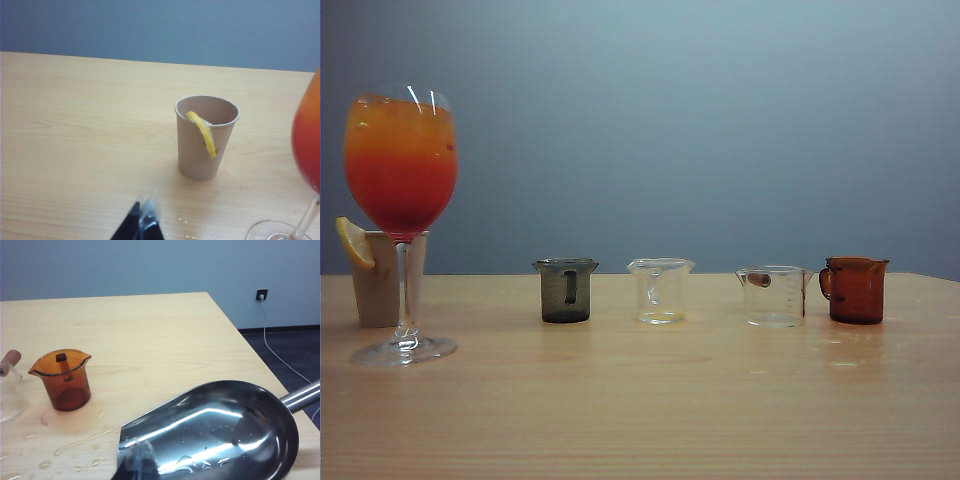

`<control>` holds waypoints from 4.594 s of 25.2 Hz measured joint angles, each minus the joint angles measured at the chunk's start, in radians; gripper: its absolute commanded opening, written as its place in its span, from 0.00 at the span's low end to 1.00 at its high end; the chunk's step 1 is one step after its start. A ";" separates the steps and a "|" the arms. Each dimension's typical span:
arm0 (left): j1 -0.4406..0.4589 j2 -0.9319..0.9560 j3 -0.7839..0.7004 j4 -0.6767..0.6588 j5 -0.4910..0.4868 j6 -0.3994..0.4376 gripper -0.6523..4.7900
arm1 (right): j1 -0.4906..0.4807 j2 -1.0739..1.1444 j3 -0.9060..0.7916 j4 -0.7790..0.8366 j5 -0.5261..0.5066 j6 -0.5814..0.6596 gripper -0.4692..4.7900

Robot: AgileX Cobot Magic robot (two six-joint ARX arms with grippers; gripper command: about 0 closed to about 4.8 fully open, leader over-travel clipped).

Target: Pick up the lemon slice from the paper cup on the left and carefully insert it into the rim of the goblet.

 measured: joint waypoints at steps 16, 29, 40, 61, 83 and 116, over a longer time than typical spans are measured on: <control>0.000 0.000 0.095 -0.033 0.000 -0.005 0.11 | 0.000 0.003 0.119 -0.010 0.002 -0.030 0.09; 0.000 0.240 0.367 -0.166 0.098 -0.042 0.11 | 0.000 0.293 0.504 -0.131 -0.158 0.001 0.08; 0.001 0.690 0.397 0.013 0.224 -0.042 0.11 | 0.161 0.607 0.846 -0.145 -0.284 0.069 0.08; 0.014 1.039 0.397 0.285 0.267 -0.044 0.66 | 0.543 0.776 0.845 0.025 -0.229 0.067 0.08; 0.014 1.187 0.397 0.464 0.224 -0.090 0.62 | 0.543 0.786 0.845 0.034 -0.229 0.045 0.08; 0.014 1.257 0.397 0.561 0.225 -0.092 0.11 | 0.543 0.786 0.845 0.034 -0.229 0.045 0.08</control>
